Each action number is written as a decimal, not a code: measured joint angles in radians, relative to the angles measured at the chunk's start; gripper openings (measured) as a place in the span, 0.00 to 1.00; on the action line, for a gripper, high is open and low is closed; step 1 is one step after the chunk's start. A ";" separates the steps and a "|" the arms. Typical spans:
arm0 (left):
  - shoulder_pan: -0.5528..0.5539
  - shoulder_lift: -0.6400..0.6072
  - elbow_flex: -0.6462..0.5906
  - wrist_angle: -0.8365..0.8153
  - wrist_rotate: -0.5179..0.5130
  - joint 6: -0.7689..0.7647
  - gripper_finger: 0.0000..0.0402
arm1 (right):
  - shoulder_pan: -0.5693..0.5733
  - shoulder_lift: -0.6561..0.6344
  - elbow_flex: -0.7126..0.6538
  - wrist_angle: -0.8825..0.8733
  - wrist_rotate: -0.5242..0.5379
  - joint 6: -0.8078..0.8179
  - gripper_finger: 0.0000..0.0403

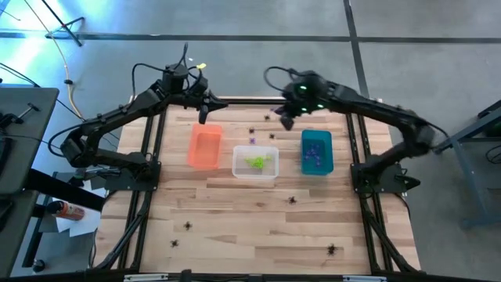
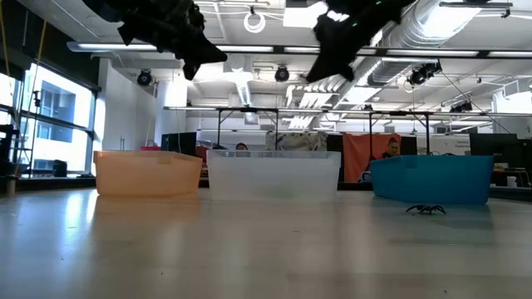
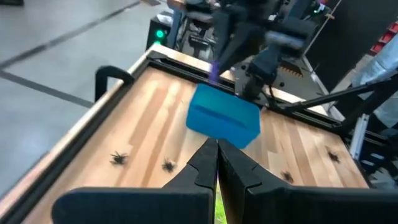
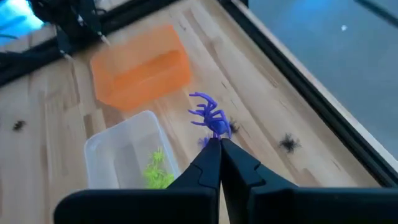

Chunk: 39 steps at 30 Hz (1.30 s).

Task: Sort Halloween decoration
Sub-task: Put the purple spider toy into the blue bin

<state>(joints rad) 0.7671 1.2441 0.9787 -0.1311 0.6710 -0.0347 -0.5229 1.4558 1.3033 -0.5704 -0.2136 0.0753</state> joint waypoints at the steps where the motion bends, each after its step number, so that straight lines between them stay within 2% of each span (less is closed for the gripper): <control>1: 0.003 0.000 0.000 0.006 -0.001 0.003 0.00 | -0.001 -0.050 -0.039 0.008 0.001 0.005 0.00; 7: 0.006 0.001 0.000 0.057 -0.001 0.002 0.00 | -0.001 -0.331 -0.315 0.153 0.020 0.125 0.00; 11: 0.006 0.001 0.000 0.088 -0.004 0.002 0.00 | -0.001 -0.455 -0.431 0.228 0.024 0.199 0.00; 13: 0.006 0.001 0.000 0.105 -0.005 -0.002 0.00 | -0.001 -0.488 -0.445 0.198 0.051 0.221 0.00; 15: 0.006 0.000 0.000 0.125 -0.006 -0.015 0.00 | -0.001 -0.500 -0.429 0.089 0.057 0.236 0.00; 20: 0.006 0.001 0.000 0.153 -0.006 -0.024 0.00 | -0.001 -0.404 -0.302 -0.474 0.055 0.209 0.00; 23: 0.006 0.001 0.000 0.152 -0.008 -0.025 0.00 | -0.001 -0.333 -0.298 -0.651 0.052 0.166 0.00; 26: 0.006 0.001 0.000 0.152 -0.009 -0.037 0.00 | -0.001 -0.270 -0.366 -0.649 0.038 0.135 0.00; 33: 0.005 0.001 0.000 0.152 -0.009 -0.053 0.00 | -0.001 -0.157 -0.523 -0.366 -0.031 0.197 0.00; 39: 0.005 0.001 0.000 0.152 -0.009 -0.066 0.00 | -0.001 -0.083 -0.592 -0.287 -0.034 0.210 0.00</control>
<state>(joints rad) 0.7719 1.2449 0.9787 0.0204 0.6615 -0.1009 -0.5240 1.3731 0.7116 -0.8570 -0.2474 0.2848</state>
